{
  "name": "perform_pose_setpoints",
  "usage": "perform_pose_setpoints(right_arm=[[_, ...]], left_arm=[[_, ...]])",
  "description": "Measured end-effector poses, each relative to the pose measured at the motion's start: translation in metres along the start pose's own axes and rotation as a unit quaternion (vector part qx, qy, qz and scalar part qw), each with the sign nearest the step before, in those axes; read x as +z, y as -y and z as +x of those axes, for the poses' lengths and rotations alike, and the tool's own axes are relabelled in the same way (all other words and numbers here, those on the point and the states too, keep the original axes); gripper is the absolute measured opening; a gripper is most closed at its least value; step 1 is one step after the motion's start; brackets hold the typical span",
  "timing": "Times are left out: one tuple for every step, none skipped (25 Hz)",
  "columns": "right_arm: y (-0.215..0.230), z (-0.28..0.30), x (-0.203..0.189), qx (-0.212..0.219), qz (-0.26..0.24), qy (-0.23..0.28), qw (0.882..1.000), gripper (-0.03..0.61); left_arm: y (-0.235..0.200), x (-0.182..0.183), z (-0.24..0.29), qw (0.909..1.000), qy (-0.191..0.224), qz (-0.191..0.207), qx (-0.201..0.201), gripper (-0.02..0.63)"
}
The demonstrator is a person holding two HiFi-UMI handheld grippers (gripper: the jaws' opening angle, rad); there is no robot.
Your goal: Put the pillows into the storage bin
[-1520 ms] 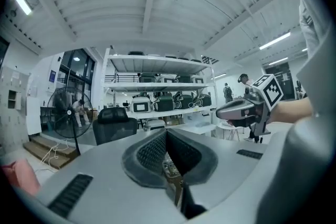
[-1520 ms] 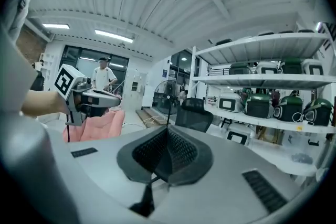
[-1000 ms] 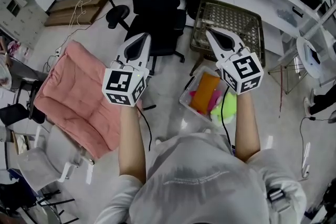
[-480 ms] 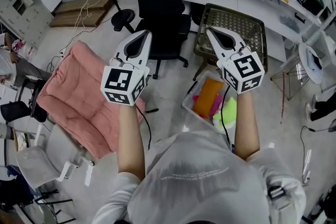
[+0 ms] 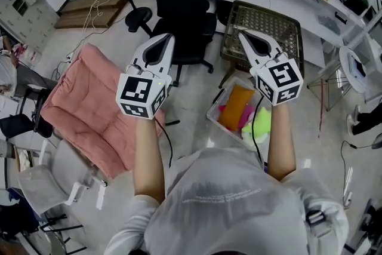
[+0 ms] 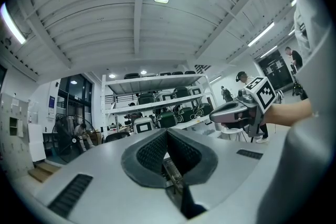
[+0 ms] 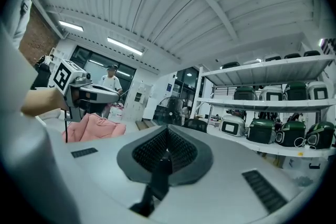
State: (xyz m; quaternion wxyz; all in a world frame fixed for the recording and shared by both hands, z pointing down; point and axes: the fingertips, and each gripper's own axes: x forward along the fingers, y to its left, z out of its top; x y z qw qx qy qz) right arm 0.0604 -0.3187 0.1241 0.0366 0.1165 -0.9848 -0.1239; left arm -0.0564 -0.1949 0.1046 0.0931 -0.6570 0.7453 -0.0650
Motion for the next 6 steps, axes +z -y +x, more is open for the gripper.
perform_pose_setpoints(right_arm=[[0.0003,0.0002,-0.0006,-0.001,0.0,-0.001,1.0,0.025],[0.0004,0.0005,-0.0011,-0.001,0.001,-0.001,1.0,0.025],[0.0004,0.0006,-0.0015,-0.001,0.002,-0.002,1.0,0.025],[0.0002,0.0008,-0.0019,-0.001,0.002,-0.002,1.0,0.025],[-0.0001,0.0009,-0.0022,0.0,0.003,-0.003,1.0,0.025],[-0.0004,0.001,-0.0026,0.0,0.004,-0.003,1.0,0.025]], left_arm=[[0.0001,-0.0006,0.0002,1.0,-0.001,0.0,-0.001,0.015],[0.0001,-0.0011,0.0003,1.0,-0.001,-0.001,-0.002,0.015],[0.0,-0.0016,0.0002,1.0,-0.002,-0.001,-0.002,0.015],[-0.0001,-0.002,-0.0002,1.0,-0.002,-0.002,-0.002,0.015],[-0.0003,-0.0024,-0.0006,1.0,-0.003,-0.002,-0.002,0.015],[-0.0005,-0.0028,-0.0011,1.0,-0.003,-0.003,-0.002,0.015]])
